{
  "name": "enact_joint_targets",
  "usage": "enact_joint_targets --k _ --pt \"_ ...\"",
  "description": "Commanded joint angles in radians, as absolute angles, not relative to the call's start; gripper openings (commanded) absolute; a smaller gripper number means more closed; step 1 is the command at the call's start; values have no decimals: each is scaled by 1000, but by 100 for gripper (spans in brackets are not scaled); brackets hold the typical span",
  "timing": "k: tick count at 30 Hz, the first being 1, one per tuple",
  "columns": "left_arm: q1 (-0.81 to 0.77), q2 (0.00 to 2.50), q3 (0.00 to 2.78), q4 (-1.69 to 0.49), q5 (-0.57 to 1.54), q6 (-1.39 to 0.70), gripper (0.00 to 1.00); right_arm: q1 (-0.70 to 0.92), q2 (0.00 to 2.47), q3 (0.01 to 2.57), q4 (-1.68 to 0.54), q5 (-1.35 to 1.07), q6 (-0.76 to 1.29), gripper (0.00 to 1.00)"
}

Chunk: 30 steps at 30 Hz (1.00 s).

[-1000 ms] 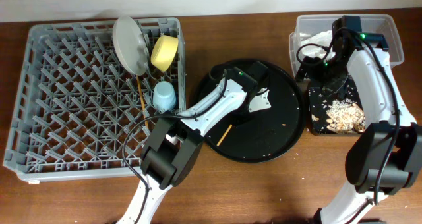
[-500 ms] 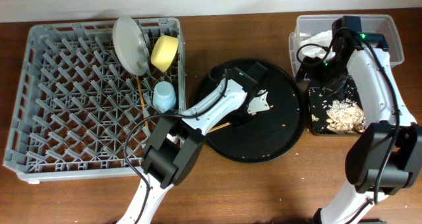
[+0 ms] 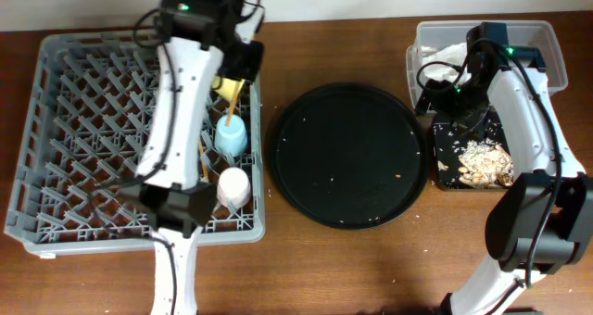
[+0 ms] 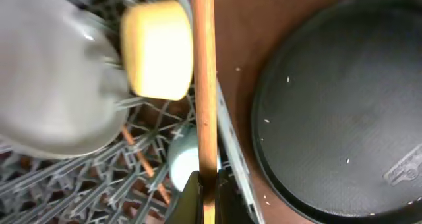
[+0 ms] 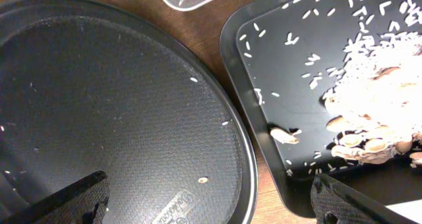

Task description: Sort waste into correct bins and load items into the dishwasher rack

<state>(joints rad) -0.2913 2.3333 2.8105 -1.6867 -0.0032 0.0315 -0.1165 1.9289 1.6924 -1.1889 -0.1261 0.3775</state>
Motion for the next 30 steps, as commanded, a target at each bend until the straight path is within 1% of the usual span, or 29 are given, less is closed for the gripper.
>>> enact_joint_targets --k 1,2,3,4,7,10,11,12,13,17,19,22,23,24,25,27,30 --pt "-229 2109 2642 -1688 -30 -17 1 -118 1904 1705 -1189 -127 374 98" --pt "-212 2078 2562 -1688 -51 -31 1 -118 1904 1705 -1190 -127 374 98" --pt "-178 2040 2405 -1688 -49 -31 0 -118 1904 1705 -1189 -127 374 99" --pt "-154 2037 2312 -1686 -49 -40 1 -118 1904 1705 -1189 -127 375 98" --pt "-93 2037 2070 -1508 -50 -41 1 -118 1904 1705 -1189 -128 375 99" --pt "-66 2037 1911 -1354 -53 -41 1 -118 1904 1705 -1189 -128 374 98" --pt "-64 2038 1888 -1330 -53 -41 7 -118 1904 1705 -1189 -127 374 98" --pt "-64 2038 1882 -1324 -52 -41 42 -118 1904 1705 -1189 -127 375 99" --pt "-64 2038 1882 -1324 -52 -41 55 -118 1904 1705 -1190 -127 374 99" --pt "-69 2018 1933 -1331 -47 -41 55 -118 1904 1705 -1189 -128 374 98" --pt "-91 1946 2012 -1356 -47 -34 55 -118 1904 1705 -1189 -128 374 98" --pt "-156 1756 2057 -1297 -44 -34 57 -118 1904 1705 -1190 -127 374 98" --pt "-194 1701 2057 -1294 -44 -34 64 -118 1904 1705 -1189 -127 374 98" --pt "-211 1688 2057 -1307 -45 -34 99 -118 1904 1705 -1189 -128 374 99" --pt "-224 1687 2056 -1327 -42 -35 100 -118 1904 1705 -1189 -128 374 98" --pt "-226 1690 2055 -1326 62 -34 100 -118 1905 1705 -1189 -127 375 99" --pt "-226 1690 2055 -1327 64 -34 100 -102 1855 1705 -1190 -127 374 98"
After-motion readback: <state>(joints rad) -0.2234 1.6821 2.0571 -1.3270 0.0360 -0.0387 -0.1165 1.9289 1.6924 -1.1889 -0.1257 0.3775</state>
